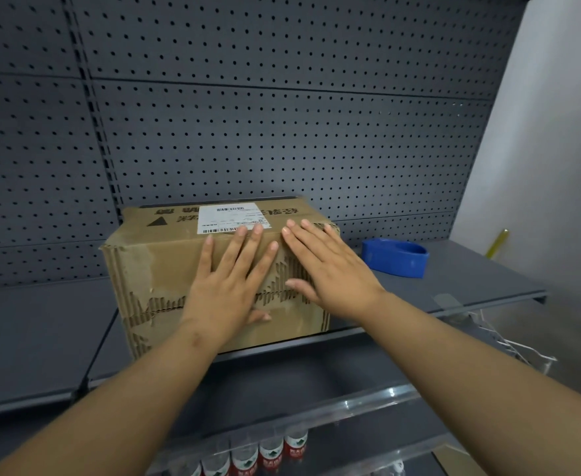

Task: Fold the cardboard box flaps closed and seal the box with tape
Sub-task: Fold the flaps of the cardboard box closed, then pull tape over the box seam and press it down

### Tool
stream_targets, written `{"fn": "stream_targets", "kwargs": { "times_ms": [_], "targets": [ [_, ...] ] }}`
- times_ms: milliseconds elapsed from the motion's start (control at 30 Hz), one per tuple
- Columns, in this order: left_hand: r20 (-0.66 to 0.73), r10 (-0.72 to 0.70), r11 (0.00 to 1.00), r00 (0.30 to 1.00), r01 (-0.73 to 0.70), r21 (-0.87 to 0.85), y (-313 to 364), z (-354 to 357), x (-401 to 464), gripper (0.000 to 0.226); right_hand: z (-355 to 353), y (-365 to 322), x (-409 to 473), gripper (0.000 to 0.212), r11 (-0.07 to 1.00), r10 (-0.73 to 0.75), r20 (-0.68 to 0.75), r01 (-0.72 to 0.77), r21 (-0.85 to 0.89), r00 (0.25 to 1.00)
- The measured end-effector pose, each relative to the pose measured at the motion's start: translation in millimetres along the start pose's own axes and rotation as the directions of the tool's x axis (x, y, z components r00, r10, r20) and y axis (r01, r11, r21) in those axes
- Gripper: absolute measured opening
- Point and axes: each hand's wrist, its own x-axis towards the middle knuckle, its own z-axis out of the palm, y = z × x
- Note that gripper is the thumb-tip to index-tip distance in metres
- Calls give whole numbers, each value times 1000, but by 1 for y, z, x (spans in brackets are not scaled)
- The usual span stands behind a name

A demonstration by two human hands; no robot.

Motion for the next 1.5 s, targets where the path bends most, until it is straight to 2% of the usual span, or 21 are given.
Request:
{"fn": "stream_targets", "kwargs": {
  "times_ms": [100, 233, 367, 700, 867, 1000, 1100, 1233, 1367, 1500],
  "targets": [
    [-1, -4, 1000, 1000, 4, 1, 4, -1, 4, 132, -1, 10, -5, 62, 999, 41, -11, -40, 34, 999],
    [-13, -4, 1000, 1000, 4, -1, 13, -6, 10, 128, 1, 22, -12, 61, 996, 81, 1, -81, 32, 997],
    [-20, -38, 999, 999, 37, -10, 24, -9, 16, 125, 0, 30, -13, 61, 996, 82, 35, -83, 34, 996],
    [1, -99, 995, 995, 99, -13, 58, -12, 26, 114, 3, 51, -31, 57, 996, 81, 12, -81, 41, 997],
    [-21, -137, 990, 990, 136, -28, 80, -10, 34, 113, 2, 74, -51, 56, 959, 218, 0, -215, 185, 976],
    [-36, -144, 990, 989, 144, -11, 92, -10, 40, 108, 5, 100, -72, 57, 904, 349, 79, -358, 235, 934],
    [-29, -144, 990, 989, 144, 8, 97, -10, 46, 106, 15, 124, -90, 49, 878, 408, 224, -448, 169, 885],
    [-48, -141, 990, 989, 140, -24, 101, -9, 53, 102, 33, 154, -115, 46, 842, 466, 409, -536, 67, 784],
    [-71, -139, 990, 988, 137, -26, 106, -7, 57, 94, 53, 180, -136, 46, 798, 498, 606, -602, -39, 620],
    [-71, -146, 989, 987, 146, -6, 110, -6, 63, 92, 67, 199, -146, 30, 750, 514, 709, -655, -96, 484]
  ]
}}
